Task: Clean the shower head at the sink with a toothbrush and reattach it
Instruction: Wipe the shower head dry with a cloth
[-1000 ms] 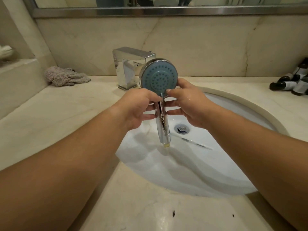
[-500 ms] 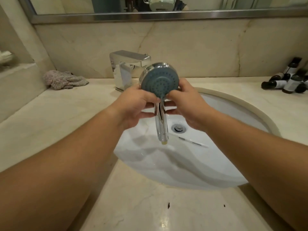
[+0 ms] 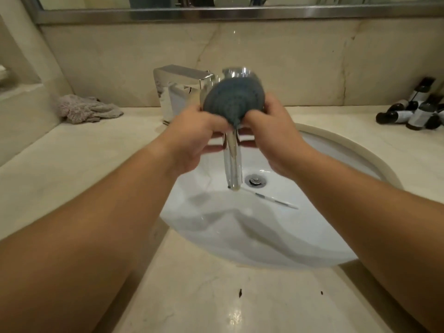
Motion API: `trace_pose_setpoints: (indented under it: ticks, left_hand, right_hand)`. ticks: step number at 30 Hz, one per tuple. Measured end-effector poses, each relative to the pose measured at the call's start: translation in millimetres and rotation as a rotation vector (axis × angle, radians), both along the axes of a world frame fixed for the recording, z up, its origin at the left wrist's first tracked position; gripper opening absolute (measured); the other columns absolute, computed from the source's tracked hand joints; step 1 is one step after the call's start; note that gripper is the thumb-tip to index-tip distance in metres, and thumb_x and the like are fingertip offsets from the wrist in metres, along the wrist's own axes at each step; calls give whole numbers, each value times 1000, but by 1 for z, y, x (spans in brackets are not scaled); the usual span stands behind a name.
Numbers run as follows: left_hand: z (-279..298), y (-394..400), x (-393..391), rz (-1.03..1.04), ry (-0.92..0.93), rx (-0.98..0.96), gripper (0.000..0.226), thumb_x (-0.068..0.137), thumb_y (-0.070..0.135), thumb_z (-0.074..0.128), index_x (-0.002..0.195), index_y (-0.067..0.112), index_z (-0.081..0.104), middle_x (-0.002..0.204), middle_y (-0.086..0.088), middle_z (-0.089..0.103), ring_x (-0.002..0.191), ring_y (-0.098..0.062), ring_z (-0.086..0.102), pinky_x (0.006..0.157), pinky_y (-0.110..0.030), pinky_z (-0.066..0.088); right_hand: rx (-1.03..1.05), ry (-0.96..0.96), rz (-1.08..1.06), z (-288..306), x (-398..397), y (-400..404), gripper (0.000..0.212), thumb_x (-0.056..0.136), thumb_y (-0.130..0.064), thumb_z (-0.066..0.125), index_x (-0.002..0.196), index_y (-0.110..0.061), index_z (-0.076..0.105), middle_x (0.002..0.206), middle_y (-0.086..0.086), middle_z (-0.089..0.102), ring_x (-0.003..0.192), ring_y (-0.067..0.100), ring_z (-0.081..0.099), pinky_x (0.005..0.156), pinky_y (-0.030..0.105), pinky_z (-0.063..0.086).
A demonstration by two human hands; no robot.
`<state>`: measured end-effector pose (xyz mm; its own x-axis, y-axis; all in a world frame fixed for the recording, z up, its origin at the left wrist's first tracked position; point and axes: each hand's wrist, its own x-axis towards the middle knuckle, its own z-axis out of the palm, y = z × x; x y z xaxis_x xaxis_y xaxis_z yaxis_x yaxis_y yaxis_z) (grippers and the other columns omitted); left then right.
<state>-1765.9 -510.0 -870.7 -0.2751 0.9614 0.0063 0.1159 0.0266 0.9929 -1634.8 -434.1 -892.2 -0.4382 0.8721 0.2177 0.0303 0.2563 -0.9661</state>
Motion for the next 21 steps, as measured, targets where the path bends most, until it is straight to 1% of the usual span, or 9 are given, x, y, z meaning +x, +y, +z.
trace_pose_setpoints:
  ticks: [3, 8, 10, 12, 14, 16, 17, 19, 21]
  left_hand:
    - [16, 6, -2, 17, -4, 88, 42, 86, 1, 67, 126, 14, 61, 112, -3, 76, 102, -22, 75, 94, -47, 59]
    - [-3, 5, 6, -8, 12, -20, 43, 86, -3, 66, 125, 14, 61, 112, -2, 76, 102, -21, 74, 95, -48, 57]
    - [2, 10, 5, -15, 3, 22, 43, 87, -3, 66, 127, 13, 60, 113, -3, 75, 102, -21, 74, 89, -42, 58]
    - [17, 14, 2, -8, 10, 97, 43, 87, -1, 66, 127, 13, 61, 113, -2, 75, 101, -18, 75, 81, -36, 60]
    - [24, 17, 1, -3, 15, 130, 41, 87, 0, 67, 124, 15, 63, 109, 1, 76, 98, -16, 75, 78, -33, 60]
    - [13, 16, 3, -5, 26, 83, 37, 85, -3, 67, 118, 16, 65, 103, 3, 78, 99, -17, 75, 83, -38, 60]
    - [5, 15, 4, -3, 22, 46, 39, 85, -4, 68, 118, 16, 65, 104, 2, 77, 103, -20, 74, 87, -41, 59]
    - [-10, 16, 4, 12, -11, 22, 45, 85, -4, 69, 124, 18, 63, 113, 0, 75, 110, -23, 71, 93, -45, 57]
    - [-13, 20, 0, 22, -34, 51, 49, 85, -2, 70, 130, 17, 60, 120, -1, 73, 113, -22, 69, 94, -44, 57]
  right_hand:
    - [75, 101, -12, 16, 1, 4, 27, 81, -19, 54, 107, -26, 51, 111, 10, 62, 97, 30, 66, 72, 50, 60]
    - [-8, -44, -38, -5, 2, -1, 32, 71, -23, 54, 102, -30, 52, 106, 7, 65, 95, 30, 67, 73, 55, 58]
    - [23, -21, -53, 3, 4, 5, 31, 73, -23, 55, 104, -29, 52, 107, 7, 64, 95, 29, 67, 73, 53, 59]
    - [90, 47, -56, 19, 5, 9, 29, 76, -24, 55, 105, -29, 51, 109, 6, 63, 96, 27, 66, 74, 50, 59]
    - [126, 84, -81, 21, 5, 12, 28, 76, -25, 55, 103, -31, 51, 107, 6, 64, 95, 27, 67, 73, 51, 59]
    - [95, 22, -114, 8, 5, 12, 30, 70, -28, 55, 99, -34, 52, 104, 4, 66, 93, 27, 67, 74, 54, 57]
    - [64, -27, -107, 0, 5, 11, 32, 68, -28, 55, 99, -35, 52, 103, 2, 66, 94, 26, 67, 75, 53, 57]
    - [53, -96, -78, -11, 7, 14, 33, 69, -28, 56, 102, -33, 53, 104, -1, 66, 95, 22, 66, 78, 49, 58]
    - [90, -78, -69, -9, 6, 19, 31, 73, -27, 56, 104, -30, 54, 104, 0, 66, 96, 21, 66, 78, 47, 58]
